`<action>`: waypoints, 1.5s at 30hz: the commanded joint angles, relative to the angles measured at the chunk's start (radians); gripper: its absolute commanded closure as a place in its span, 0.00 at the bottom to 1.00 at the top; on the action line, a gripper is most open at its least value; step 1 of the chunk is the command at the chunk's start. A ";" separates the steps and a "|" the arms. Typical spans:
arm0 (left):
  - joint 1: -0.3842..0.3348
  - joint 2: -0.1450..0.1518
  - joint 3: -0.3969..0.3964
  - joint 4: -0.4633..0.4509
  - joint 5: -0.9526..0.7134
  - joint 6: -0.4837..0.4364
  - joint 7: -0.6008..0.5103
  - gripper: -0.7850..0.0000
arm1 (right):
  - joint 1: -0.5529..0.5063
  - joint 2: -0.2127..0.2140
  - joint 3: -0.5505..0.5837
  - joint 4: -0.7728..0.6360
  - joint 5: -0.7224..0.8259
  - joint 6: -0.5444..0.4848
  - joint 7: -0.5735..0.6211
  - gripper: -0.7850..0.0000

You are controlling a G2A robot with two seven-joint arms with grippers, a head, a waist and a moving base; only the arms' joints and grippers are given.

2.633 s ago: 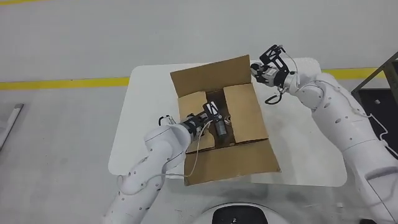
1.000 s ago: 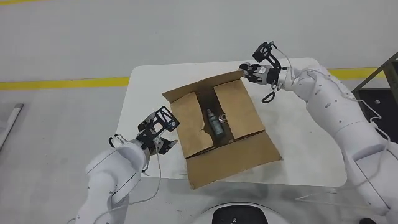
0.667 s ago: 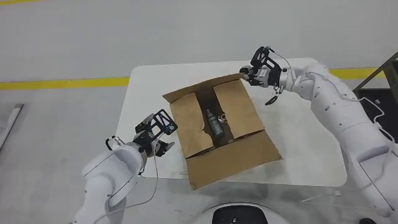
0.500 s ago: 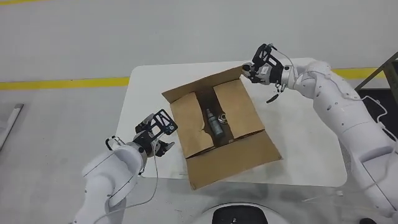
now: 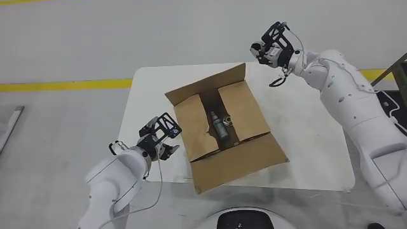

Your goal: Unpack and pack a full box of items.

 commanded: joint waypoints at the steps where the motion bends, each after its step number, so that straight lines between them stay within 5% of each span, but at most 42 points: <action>1: 0.006 0.002 0.000 0.000 0.006 -0.006 0.000 0.00 | 0.020 -0.010 -0.004 -0.002 0.033 0.022 0.028 1.00; 7: 0.029 0.010 -0.019 -0.002 0.001 -0.030 -0.002 0.00 | 0.095 -0.062 -0.073 -0.006 0.118 -0.038 0.189 1.00; 11: 0.042 0.013 -0.034 -0.009 0.000 -0.018 -0.003 0.00 | 0.109 -0.094 -0.138 0.000 0.149 -0.165 0.284 1.00; 23: 0.046 0.015 -0.035 -0.012 -0.001 -0.010 -0.001 0.00 | 0.051 -0.117 -0.194 0.046 0.151 -0.250 0.276 1.00; 35: 0.063 0.016 -0.035 -0.028 -0.009 -0.016 0.049 0.00 | -0.082 -0.084 -0.161 -0.083 0.130 -0.154 0.254 1.00; 45: 0.123 0.037 -0.067 -0.126 -0.036 -0.215 0.158 0.00 | -0.227 -0.029 -0.057 -0.323 0.044 0.007 0.135 1.00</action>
